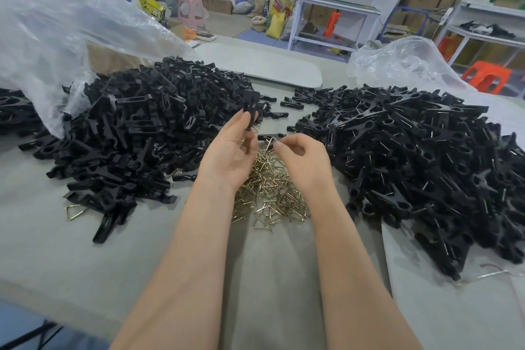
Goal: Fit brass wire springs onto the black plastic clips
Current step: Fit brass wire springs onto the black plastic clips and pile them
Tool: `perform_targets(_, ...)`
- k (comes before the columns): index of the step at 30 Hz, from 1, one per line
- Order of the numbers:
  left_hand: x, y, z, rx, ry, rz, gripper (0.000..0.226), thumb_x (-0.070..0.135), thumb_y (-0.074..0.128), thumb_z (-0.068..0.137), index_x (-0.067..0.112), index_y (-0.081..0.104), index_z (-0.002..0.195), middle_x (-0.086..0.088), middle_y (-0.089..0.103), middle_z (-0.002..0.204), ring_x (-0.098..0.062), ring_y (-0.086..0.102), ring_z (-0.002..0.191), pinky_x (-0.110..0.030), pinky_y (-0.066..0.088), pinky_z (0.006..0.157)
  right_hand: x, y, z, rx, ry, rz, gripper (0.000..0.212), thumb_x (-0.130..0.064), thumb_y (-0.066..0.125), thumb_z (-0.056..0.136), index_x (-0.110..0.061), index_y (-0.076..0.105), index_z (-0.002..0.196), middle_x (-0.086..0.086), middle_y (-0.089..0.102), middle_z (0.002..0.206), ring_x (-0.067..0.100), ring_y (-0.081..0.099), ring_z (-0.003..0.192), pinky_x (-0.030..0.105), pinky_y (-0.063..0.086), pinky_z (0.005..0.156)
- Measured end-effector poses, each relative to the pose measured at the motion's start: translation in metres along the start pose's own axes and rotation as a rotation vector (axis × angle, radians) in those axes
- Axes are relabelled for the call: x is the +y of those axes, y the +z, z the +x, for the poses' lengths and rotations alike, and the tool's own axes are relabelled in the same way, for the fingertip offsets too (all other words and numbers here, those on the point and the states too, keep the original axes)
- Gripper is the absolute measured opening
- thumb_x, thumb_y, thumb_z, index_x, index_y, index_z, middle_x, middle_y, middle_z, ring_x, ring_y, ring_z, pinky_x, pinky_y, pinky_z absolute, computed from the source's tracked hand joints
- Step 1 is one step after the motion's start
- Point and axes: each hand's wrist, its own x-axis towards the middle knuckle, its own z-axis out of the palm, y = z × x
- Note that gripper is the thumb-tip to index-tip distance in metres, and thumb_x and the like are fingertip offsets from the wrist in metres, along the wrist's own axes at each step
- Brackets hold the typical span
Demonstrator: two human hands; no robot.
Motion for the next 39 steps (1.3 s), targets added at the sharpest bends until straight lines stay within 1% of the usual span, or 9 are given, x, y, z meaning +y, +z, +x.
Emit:
perform_targets(3,-0.003,0.001,0.002,0.000,0.077,0.159,0.018,0.007,0.060,0.090,0.005,0.062,0.108,-0.003,0.067,0.089,-0.005,0.056,0.071,-0.014,0.050,0.070,-0.002,-0.003,-0.001,0.081,-0.020,0.057,0.002,-0.022,0.066,0.087,-0.022,0.068,0.085,-0.010,0.067,0.081,0.007,0.061,0.080,0.022,0.048,0.077)
perform_targets(8,-0.009,0.004,0.000,-0.030,0.067,0.418,0.012,0.004,0.064,0.086,0.005,0.065,0.098,-0.009,0.066,0.095,-0.011,0.062,0.080,-0.017,0.054,0.071,-0.007,-0.018,0.002,0.185,0.130,0.592,0.005,-0.007,0.064,0.088,-0.009,0.065,0.092,0.003,0.068,0.079,0.004,0.064,0.064,0.016,0.052,0.064)
perform_targets(12,-0.016,0.008,-0.001,0.034,0.161,0.712,0.013,0.007,0.066,0.085,0.014,0.063,0.095,0.000,0.064,0.085,-0.008,0.060,0.074,-0.022,0.054,0.072,-0.007,-0.024,0.003,0.161,0.190,0.726,0.006,-0.005,0.065,0.088,-0.003,0.065,0.093,0.007,0.069,0.078,0.006,0.066,0.064,0.016,0.053,0.063)
perform_targets(17,-0.022,0.006,-0.003,0.056,0.481,1.227,0.019,0.014,0.068,0.081,0.027,0.056,0.088,0.011,0.061,0.091,0.001,0.056,0.079,-0.010,0.040,0.064,-0.004,-0.025,0.004,0.212,0.134,0.565,0.009,-0.017,0.069,0.086,-0.014,0.066,0.078,-0.010,0.063,0.058,-0.001,0.056,0.053,0.014,0.049,0.058)
perform_targets(20,-0.025,0.004,-0.002,-0.013,0.648,1.395,0.021,0.012,0.066,0.084,0.027,0.054,0.093,0.008,0.057,0.100,-0.003,0.053,0.083,-0.014,0.041,0.076,-0.003,-0.026,0.005,0.248,0.090,0.425,0.014,-0.018,0.071,0.085,-0.019,0.066,0.071,-0.013,0.060,0.053,-0.003,0.052,0.050,0.013,0.044,0.055)
perform_targets(28,-0.027,0.001,0.002,-0.109,0.810,1.484,0.022,0.008,0.063,0.087,0.018,0.062,0.106,0.014,0.051,0.101,-0.005,0.051,0.091,-0.024,0.046,0.089,0.002,-0.027,0.005,0.258,0.004,0.104,0.014,-0.025,0.069,0.085,-0.013,0.070,0.077,-0.007,0.059,0.059,0.002,0.050,0.055,0.020,0.043,0.063)
perform_targets(33,-0.028,0.002,0.002,-0.153,0.862,1.514,0.023,0.006,0.063,0.086,0.017,0.064,0.106,0.016,0.049,0.099,-0.004,0.048,0.089,-0.028,0.047,0.090,0.003,-0.027,0.004,0.288,-0.031,0.039,0.014,-0.023,0.069,0.084,-0.017,0.068,0.072,-0.012,0.058,0.058,-0.002,0.051,0.052,0.006,0.037,0.056)
perform_targets(37,-0.028,0.003,0.001,-0.177,0.866,1.519,0.023,0.004,0.063,0.085,0.016,0.065,0.105,0.015,0.050,0.098,-0.005,0.048,0.089,-0.030,0.048,0.090,0.003,-0.025,0.005,0.246,-0.011,0.055,0.018,-0.023,0.070,0.083,-0.021,0.065,0.066,-0.015,0.053,0.048,-0.003,0.046,0.045,0.011,0.035,0.052)
perform_targets(39,-0.025,0.004,-0.002,-0.203,0.826,1.483,0.023,0.004,0.064,0.085,0.016,0.066,0.105,0.014,0.054,0.097,-0.006,0.052,0.090,-0.029,0.049,0.091,0.003,-0.030,0.006,0.147,0.066,0.171,0.019,-0.021,0.070,0.083,-0.018,0.065,0.065,-0.013,0.052,0.049,0.000,0.044,0.046,0.013,0.036,0.052)
